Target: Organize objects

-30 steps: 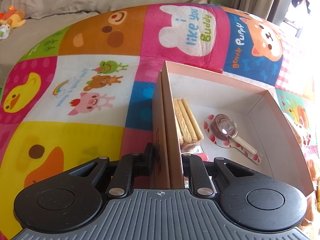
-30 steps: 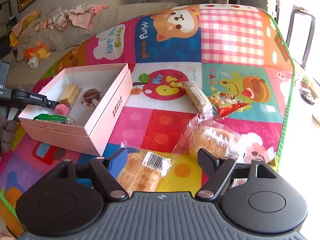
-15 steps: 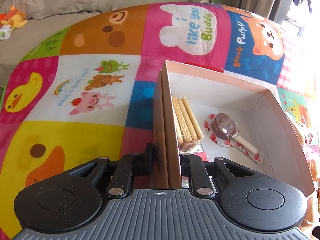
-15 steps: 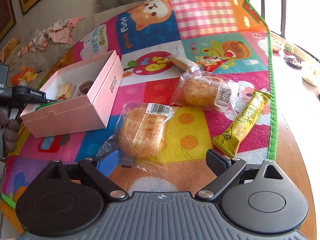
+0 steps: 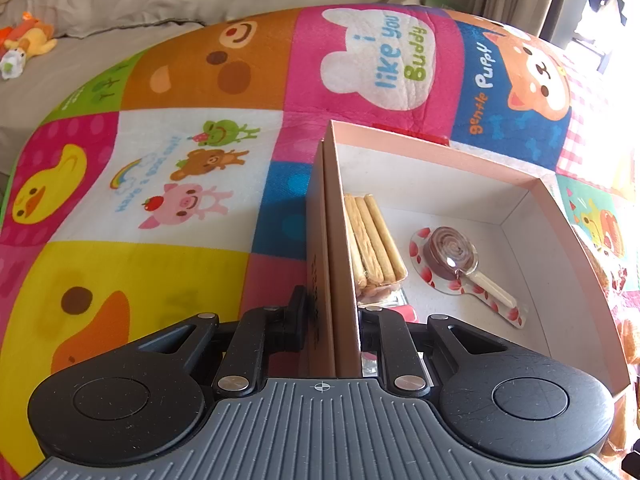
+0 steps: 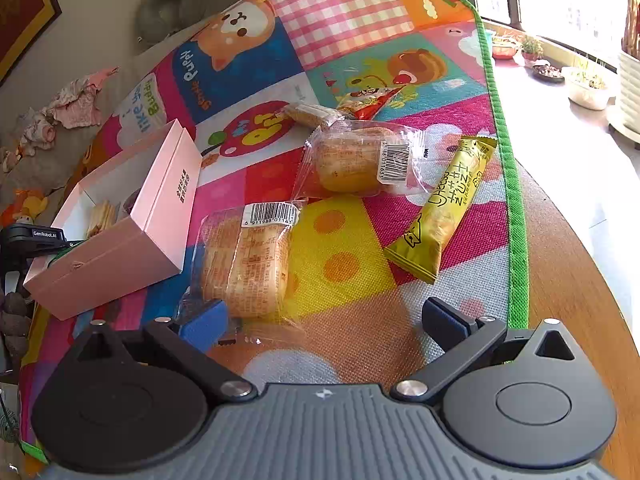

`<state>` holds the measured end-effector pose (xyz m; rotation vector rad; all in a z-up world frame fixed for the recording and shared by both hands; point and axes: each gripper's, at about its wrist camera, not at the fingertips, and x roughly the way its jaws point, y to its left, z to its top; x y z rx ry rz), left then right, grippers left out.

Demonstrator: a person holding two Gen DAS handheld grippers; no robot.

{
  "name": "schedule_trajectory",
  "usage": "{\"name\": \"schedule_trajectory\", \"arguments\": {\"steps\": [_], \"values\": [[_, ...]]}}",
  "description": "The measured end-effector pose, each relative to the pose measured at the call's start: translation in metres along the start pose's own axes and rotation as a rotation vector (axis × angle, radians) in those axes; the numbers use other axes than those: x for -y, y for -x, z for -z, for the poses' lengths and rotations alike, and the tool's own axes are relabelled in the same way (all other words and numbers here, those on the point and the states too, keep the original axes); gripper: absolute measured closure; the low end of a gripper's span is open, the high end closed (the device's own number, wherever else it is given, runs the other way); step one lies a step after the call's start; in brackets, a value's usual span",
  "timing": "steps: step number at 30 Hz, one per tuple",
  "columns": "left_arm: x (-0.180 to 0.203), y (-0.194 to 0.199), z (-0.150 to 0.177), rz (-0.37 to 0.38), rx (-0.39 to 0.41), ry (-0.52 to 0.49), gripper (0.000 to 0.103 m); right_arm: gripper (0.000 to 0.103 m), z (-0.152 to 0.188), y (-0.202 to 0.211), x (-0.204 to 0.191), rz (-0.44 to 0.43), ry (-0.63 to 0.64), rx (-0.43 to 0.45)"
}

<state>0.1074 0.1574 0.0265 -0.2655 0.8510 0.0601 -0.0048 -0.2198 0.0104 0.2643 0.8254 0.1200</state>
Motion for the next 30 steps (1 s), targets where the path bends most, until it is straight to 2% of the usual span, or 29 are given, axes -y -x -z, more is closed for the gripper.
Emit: {"name": "schedule_trajectory", "arguments": {"steps": [8, 9, 11, 13, 15, 16, 17, 20, 23, 26, 30], "values": [[0.0, 0.0, 0.0, 0.002, 0.0, 0.001, 0.085, 0.0, 0.001, 0.004, -0.002, 0.008, 0.008, 0.03], [0.0, 0.0, 0.0, 0.002, 0.0, 0.001, 0.085, 0.0, 0.0, 0.009, -0.001, 0.015, 0.002, 0.066], [0.0, 0.0, 0.0, 0.002, -0.001, 0.001, 0.085, 0.0, -0.005, 0.015, 0.0, 0.07, 0.012, 0.136], [0.0, 0.0, 0.0, 0.001, 0.0, 0.0, 0.085, 0.001, -0.014, 0.015, 0.004, 0.167, 0.036, 0.188], [-0.001, 0.0, 0.0, 0.003, 0.001, 0.001, 0.085, 0.009, -0.025, 0.007, 0.009, 0.232, 0.058, 0.19], [-0.001, 0.0, 0.001, 0.005, 0.001, 0.001, 0.085, 0.019, -0.032, 0.0, 0.014, 0.255, 0.055, 0.171], [-0.001, 0.0, 0.001, 0.006, 0.001, 0.001, 0.085, 0.029, -0.038, -0.005, 0.018, 0.26, 0.045, 0.155], [-0.001, 0.0, 0.001, 0.007, 0.001, -0.002, 0.085, 0.044, -0.055, -0.021, 0.028, 0.277, 0.019, 0.135], [-0.001, 0.0, 0.001, 0.006, 0.001, -0.002, 0.085, 0.05, -0.065, -0.036, 0.032, 0.319, 0.02, 0.136], [-0.001, 0.0, 0.001, 0.005, 0.001, -0.005, 0.085, 0.059, -0.068, -0.04, 0.032, 0.315, 0.015, 0.127], [0.0, 0.0, 0.001, 0.0, -0.001, -0.006, 0.085, 0.062, -0.062, -0.04, 0.029, 0.306, 0.041, 0.108]]}}
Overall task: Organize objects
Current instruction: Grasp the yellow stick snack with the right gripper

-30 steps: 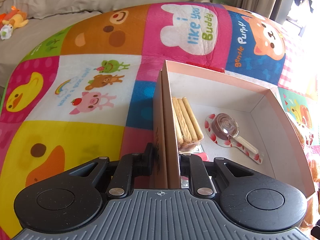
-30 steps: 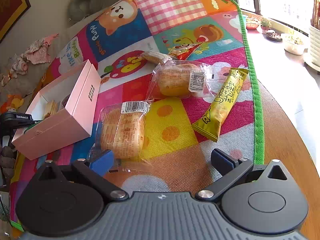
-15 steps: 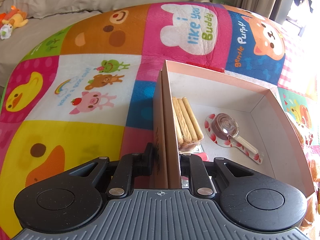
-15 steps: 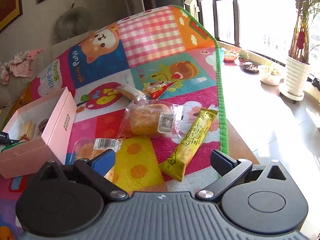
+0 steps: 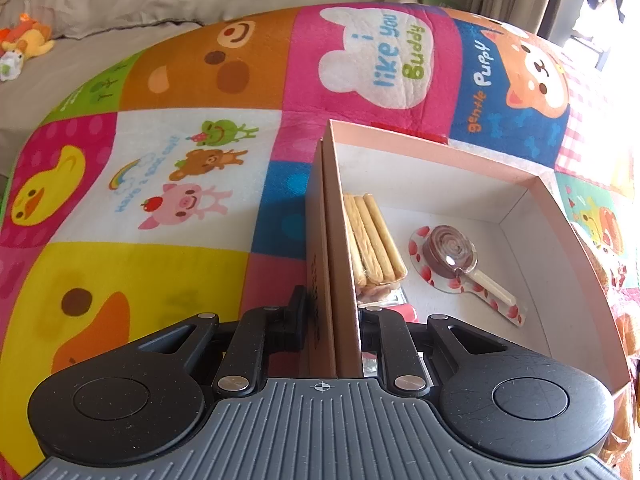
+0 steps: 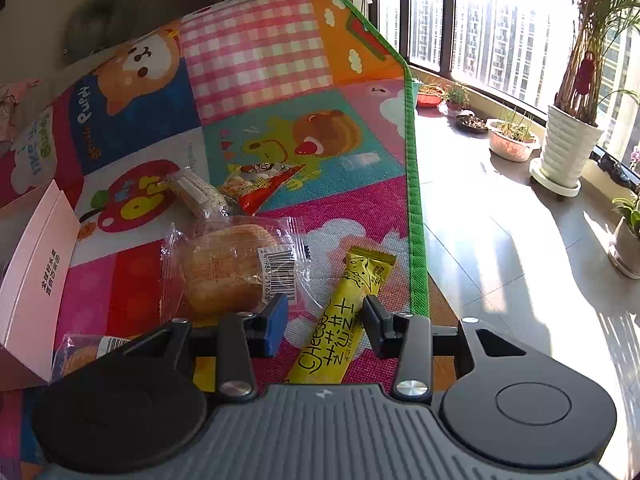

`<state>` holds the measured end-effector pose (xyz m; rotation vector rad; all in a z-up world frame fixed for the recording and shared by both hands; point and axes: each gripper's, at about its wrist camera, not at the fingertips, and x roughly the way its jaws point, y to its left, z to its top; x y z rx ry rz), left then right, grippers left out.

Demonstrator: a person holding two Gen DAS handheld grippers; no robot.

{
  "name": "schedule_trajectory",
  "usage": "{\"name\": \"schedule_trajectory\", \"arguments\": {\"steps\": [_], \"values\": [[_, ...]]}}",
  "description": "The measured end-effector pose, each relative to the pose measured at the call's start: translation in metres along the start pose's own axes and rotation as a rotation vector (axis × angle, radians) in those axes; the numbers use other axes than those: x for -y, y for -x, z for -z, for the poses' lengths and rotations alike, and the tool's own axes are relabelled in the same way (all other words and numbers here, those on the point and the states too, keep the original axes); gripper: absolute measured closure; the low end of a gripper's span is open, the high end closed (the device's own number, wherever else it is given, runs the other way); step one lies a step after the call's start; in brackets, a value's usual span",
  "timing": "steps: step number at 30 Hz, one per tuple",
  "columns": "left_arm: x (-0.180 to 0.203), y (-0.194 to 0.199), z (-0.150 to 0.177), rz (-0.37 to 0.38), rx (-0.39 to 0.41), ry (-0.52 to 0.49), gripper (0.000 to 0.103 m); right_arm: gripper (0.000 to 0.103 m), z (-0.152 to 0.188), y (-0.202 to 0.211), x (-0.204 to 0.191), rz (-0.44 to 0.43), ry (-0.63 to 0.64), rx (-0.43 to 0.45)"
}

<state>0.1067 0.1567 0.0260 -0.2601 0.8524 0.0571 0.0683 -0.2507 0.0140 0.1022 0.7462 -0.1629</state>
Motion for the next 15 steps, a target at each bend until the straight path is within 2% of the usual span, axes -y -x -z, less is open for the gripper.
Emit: {"name": "schedule_trajectory", "arguments": {"steps": [3, 6, 8, 10, 15], "values": [[0.0, 0.0, 0.0, 0.0, 0.0, -0.001, 0.085, 0.062, 0.006, -0.003, 0.003, -0.007, 0.001, -0.035], [0.0, 0.0, 0.0, -0.002, -0.002, 0.001, 0.085, 0.062, 0.012, 0.002, 0.004, -0.016, 0.022, -0.023], [0.001, 0.0, 0.0, -0.002, -0.002, 0.0, 0.085, 0.066, 0.016, 0.007, 0.003, -0.024, 0.027, -0.028], [0.001, 0.0, 0.0, -0.001, -0.002, 0.003, 0.085, 0.07, 0.024, 0.016, 0.001, -0.042, 0.051, -0.034], [0.002, 0.001, 0.0, -0.003, -0.001, 0.006, 0.085, 0.074, 0.054, 0.053, -0.006, -0.101, 0.14, -0.053]]}}
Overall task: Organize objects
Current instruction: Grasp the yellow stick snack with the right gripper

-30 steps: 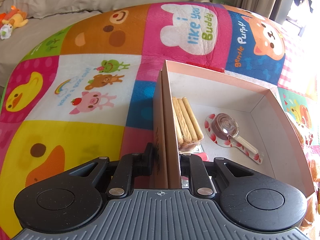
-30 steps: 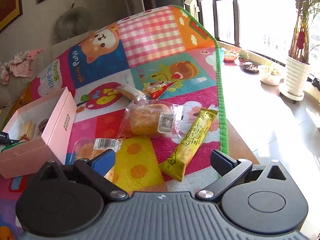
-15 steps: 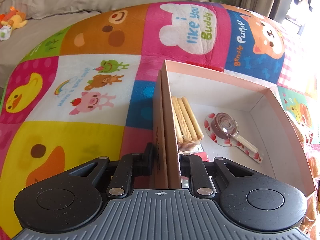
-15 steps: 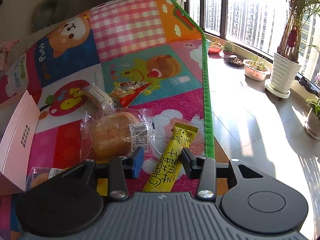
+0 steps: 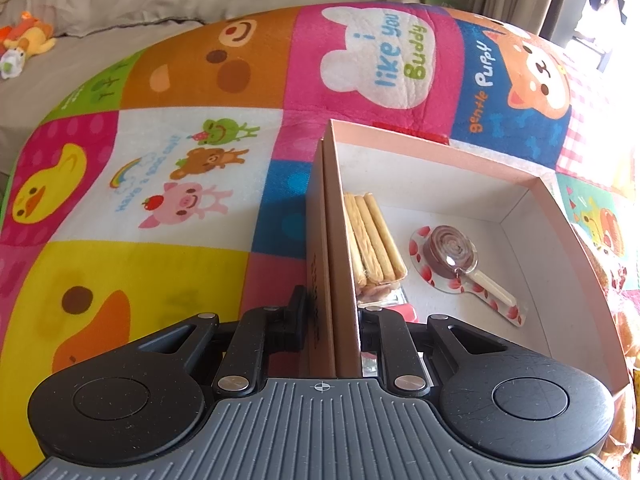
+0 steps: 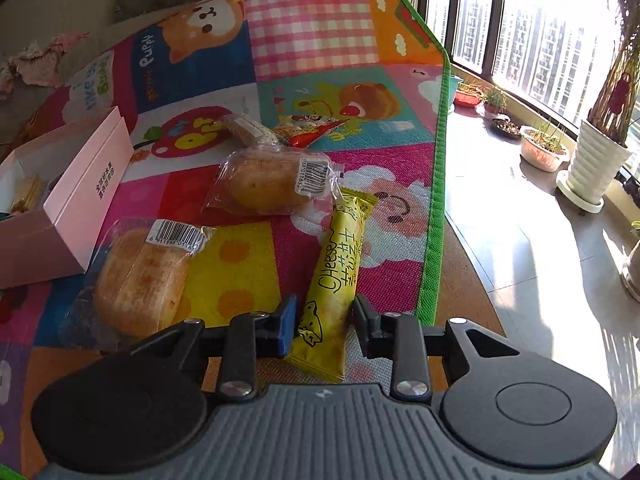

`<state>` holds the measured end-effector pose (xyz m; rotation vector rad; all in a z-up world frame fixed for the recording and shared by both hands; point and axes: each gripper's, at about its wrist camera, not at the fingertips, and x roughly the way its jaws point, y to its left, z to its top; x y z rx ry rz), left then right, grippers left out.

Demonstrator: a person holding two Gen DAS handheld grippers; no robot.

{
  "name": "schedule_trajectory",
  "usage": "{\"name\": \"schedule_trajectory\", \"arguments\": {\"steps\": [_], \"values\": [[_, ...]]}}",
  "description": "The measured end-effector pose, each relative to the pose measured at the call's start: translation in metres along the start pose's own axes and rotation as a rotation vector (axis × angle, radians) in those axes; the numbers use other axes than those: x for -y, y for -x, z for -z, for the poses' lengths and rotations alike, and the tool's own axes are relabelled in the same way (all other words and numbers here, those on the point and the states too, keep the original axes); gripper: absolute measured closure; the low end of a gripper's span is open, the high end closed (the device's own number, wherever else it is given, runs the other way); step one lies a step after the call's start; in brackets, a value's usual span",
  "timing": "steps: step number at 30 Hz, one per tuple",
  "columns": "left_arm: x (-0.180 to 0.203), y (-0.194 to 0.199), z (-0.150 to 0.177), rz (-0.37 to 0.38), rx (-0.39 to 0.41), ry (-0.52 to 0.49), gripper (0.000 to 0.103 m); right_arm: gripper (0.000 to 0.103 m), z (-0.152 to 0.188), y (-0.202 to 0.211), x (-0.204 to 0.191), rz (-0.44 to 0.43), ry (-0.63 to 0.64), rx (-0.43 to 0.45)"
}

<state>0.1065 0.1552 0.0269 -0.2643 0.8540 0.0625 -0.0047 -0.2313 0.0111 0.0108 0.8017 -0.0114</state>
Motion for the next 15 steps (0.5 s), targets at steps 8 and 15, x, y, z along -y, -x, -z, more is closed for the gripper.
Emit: {"name": "schedule_trajectory", "arguments": {"steps": [8, 15], "values": [[-0.001, 0.0, 0.001, 0.003, 0.0, -0.001, 0.085, 0.071, 0.004, 0.003, -0.007, 0.018, 0.015, 0.019], [-0.001, 0.001, 0.0, 0.002, -0.002, -0.002, 0.085, 0.065, -0.017, -0.023, -0.006, 0.042, 0.011, 0.047]]}}
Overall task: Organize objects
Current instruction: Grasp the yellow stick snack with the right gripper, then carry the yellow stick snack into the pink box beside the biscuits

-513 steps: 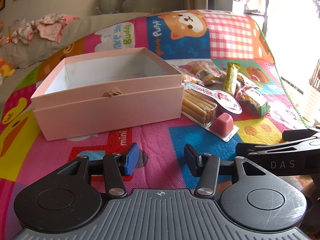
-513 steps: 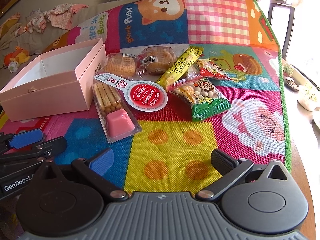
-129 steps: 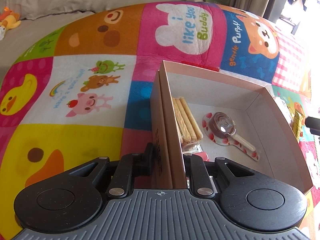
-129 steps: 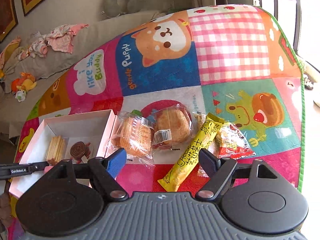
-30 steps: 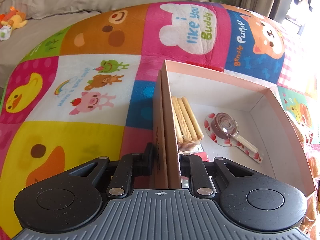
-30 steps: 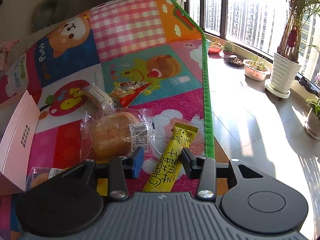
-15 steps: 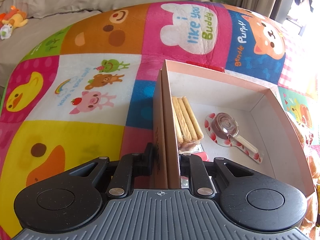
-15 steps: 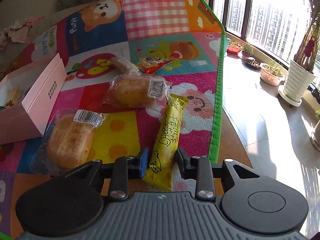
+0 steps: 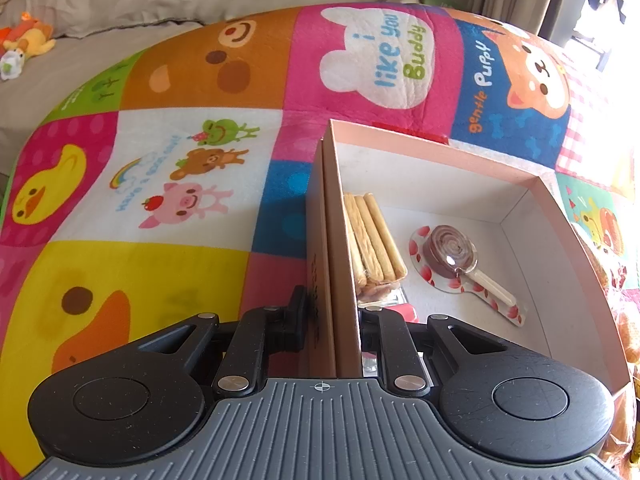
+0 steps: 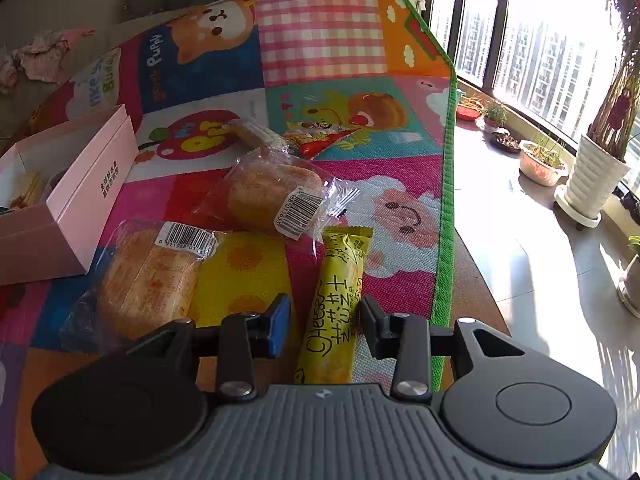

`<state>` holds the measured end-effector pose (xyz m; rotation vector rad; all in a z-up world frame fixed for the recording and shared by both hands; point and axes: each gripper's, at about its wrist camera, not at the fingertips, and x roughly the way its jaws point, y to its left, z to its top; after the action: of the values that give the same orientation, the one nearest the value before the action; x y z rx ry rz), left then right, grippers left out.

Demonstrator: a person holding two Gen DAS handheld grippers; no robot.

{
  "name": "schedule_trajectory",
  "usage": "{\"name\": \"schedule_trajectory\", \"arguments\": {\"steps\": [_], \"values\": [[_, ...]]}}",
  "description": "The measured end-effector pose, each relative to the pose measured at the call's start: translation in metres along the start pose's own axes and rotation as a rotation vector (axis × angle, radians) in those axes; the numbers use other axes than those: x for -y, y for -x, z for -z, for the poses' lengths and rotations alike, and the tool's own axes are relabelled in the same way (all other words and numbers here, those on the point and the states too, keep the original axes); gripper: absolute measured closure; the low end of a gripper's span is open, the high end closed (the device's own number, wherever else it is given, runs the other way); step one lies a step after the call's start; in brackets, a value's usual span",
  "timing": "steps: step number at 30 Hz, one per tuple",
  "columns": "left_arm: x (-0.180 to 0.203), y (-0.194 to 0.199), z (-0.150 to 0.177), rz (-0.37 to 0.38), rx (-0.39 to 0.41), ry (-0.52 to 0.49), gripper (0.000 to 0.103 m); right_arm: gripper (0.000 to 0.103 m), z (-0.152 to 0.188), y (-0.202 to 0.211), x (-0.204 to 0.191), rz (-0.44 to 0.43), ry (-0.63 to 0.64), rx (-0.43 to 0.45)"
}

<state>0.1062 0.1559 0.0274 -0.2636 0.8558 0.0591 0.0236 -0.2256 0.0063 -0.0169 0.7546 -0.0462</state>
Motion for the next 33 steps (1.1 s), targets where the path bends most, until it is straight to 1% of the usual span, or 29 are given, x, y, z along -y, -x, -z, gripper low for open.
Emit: {"name": "schedule_trajectory", "arguments": {"steps": [4, 7, 9, 11, 16, 20, 24, 27, 30, 33], "values": [[0.0, 0.0, 0.0, -0.001, 0.0, 0.001, 0.085, 0.065, -0.001, -0.003, -0.003, -0.001, 0.017, 0.016], [0.0, 0.0, 0.0, -0.001, 0.0, 0.001, 0.085, 0.067, 0.001, -0.001, -0.002, -0.012, 0.03, 0.011], [0.0, 0.0, 0.0, -0.002, 0.0, -0.002, 0.085, 0.071, 0.004, 0.005, -0.001, -0.035, 0.039, -0.003], [0.001, 0.0, 0.0, -0.005, 0.0, -0.01, 0.085, 0.078, 0.007, 0.012, 0.001, -0.059, 0.044, -0.023], [0.001, 0.001, -0.001, -0.004, -0.007, -0.028, 0.085, 0.079, 0.01, 0.038, 0.005, -0.138, 0.033, -0.084], [0.002, 0.001, -0.002, -0.01, -0.012, -0.042, 0.085, 0.08, 0.003, 0.068, -0.001, -0.22, 0.05, -0.097], [0.003, 0.0, -0.002, -0.014, -0.014, -0.048, 0.085, 0.08, -0.02, 0.103, -0.022, -0.325, 0.118, -0.081], [0.003, 0.0, -0.001, -0.014, -0.009, -0.054, 0.085, 0.08, -0.049, 0.12, -0.048, -0.426, 0.156, -0.039], [0.002, 0.001, 0.001, -0.009, 0.0, -0.048, 0.085, 0.08, -0.08, 0.117, -0.078, -0.522, 0.171, -0.015], [0.001, 0.001, 0.001, -0.003, 0.006, -0.037, 0.085, 0.08, -0.108, 0.101, -0.112, -0.566, 0.202, 0.016]]}}
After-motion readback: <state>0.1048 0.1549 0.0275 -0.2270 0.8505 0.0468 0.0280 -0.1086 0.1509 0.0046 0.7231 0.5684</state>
